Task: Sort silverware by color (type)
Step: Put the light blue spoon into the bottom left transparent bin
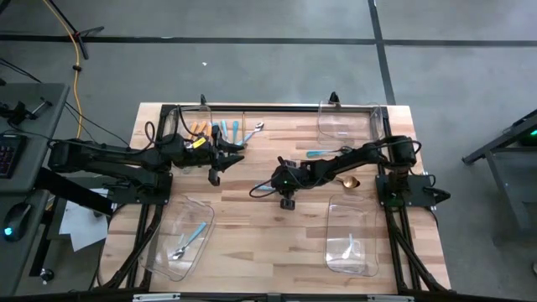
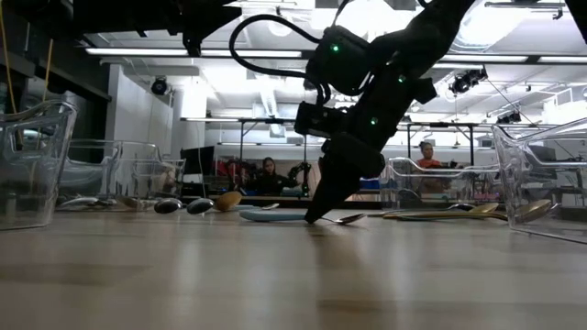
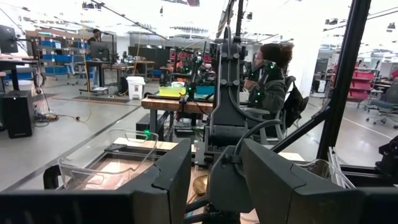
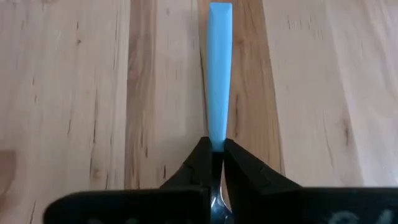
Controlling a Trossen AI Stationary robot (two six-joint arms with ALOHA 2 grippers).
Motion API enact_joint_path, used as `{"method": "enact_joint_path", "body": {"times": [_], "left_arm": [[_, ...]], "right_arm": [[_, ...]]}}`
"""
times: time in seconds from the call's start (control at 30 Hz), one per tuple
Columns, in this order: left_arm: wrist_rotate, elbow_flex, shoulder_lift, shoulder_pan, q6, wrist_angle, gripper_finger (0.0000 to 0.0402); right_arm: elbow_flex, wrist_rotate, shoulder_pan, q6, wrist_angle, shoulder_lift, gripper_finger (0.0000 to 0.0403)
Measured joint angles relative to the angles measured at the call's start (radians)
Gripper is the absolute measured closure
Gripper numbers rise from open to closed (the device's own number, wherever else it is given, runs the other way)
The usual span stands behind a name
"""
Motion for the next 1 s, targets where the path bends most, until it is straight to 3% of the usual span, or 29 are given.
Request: {"method": "enact_joint_path", "body": {"times": [0.2, 0.4, 0.57, 0.67, 0.8, 0.9, 1.0], "left_arm": [[0.000, 0.000, 0.000, 0.000, 0.000, -0.001, 0.0269], [0.000, 0.000, 0.000, 0.000, 0.000, -0.005, 0.0269], [0.000, 0.000, 0.000, 0.000, 0.000, -0.011, 0.0269], [0.000, 0.000, 0.000, 0.000, 0.000, -0.020, 0.0269], [0.000, 0.000, 0.000, 0.000, 0.000, -0.030, 0.0269], [-0.016, 0.000, 0.002, 0.000, 0.000, -0.030, 0.0269], [-0.024, 0.000, 0.009, 0.000, 0.000, -0.025, 0.0269]], "right_arm": [[-0.001, 0.006, -0.001, -0.001, -0.007, -0.006, 0.0396], [-0.009, 0.101, -0.007, -0.042, -0.064, -0.058, 0.0398], [-0.134, 0.100, -0.018, 0.004, 0.003, -0.138, 0.0400], [-0.276, 0.099, -0.017, 0.062, 0.198, -0.209, 0.0400], [-0.456, 0.109, -0.017, 0.151, 0.613, -0.266, 0.0401], [-0.516, 0.126, -0.017, 0.141, 0.952, -0.273, 0.0402], [-0.501, 0.136, -0.019, 0.068, 1.141, -0.273, 0.0402]]}}
